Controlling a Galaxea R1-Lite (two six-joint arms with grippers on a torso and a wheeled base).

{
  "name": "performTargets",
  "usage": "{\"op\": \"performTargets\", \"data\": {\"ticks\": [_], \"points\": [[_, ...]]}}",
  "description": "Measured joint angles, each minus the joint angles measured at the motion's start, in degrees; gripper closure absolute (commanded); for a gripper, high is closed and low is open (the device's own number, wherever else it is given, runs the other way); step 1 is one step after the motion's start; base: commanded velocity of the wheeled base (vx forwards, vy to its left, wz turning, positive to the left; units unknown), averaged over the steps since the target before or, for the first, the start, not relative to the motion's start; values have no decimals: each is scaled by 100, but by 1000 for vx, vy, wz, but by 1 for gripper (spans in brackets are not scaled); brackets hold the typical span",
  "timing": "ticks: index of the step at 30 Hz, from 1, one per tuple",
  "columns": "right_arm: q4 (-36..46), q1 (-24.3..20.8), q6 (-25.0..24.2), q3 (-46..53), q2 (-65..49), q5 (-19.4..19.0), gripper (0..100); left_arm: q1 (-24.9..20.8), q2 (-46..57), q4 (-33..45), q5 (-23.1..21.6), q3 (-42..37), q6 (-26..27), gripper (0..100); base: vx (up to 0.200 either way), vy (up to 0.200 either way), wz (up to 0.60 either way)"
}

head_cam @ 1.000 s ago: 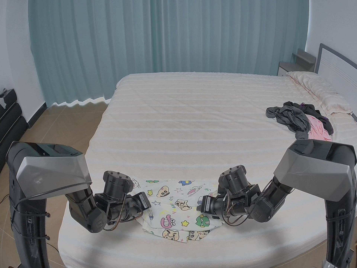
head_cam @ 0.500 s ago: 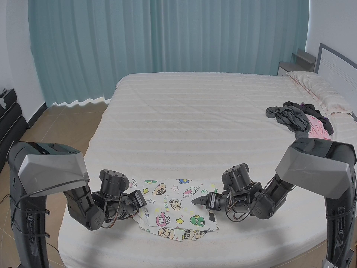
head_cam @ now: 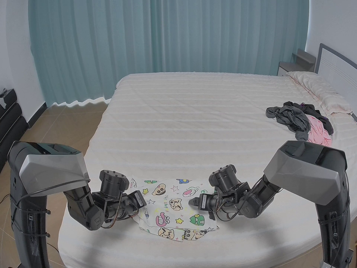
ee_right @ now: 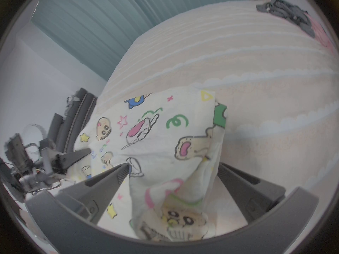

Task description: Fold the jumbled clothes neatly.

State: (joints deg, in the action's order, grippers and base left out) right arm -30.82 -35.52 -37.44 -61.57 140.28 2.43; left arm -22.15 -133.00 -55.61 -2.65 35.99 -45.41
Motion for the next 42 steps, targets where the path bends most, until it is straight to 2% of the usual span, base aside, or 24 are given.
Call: {"op": "performTargets", "data": {"ticks": [2,6,13,16,21,33,42], "points": [[13,-17,2,-66,60,72,100,-4,1,-2,-4,-10,0,100,0,0,0],[-2,-46,-9,-101,116,-211,100,-17,4,-5,24,-13,1,100,0,0,0],[-49,5,-60,-27,101,-338,100,-15,30,-9,57,-24,-16,100,0,0,0],[-115,24,-233,83,40,-507,100,-23,63,-9,66,-41,-29,100,-200,-200,0],[-386,72,-616,234,-91,-744,100,-39,111,-5,95,-66,-32,100,0,-200,0],[-405,247,-775,491,-423,-1162,100,-80,358,-2,73,-267,-54,100,0,-200,0],[-411,295,-835,625,-664,-1213,100,-163,634,2,77,-421,-71,100,0,-200,0]]}}
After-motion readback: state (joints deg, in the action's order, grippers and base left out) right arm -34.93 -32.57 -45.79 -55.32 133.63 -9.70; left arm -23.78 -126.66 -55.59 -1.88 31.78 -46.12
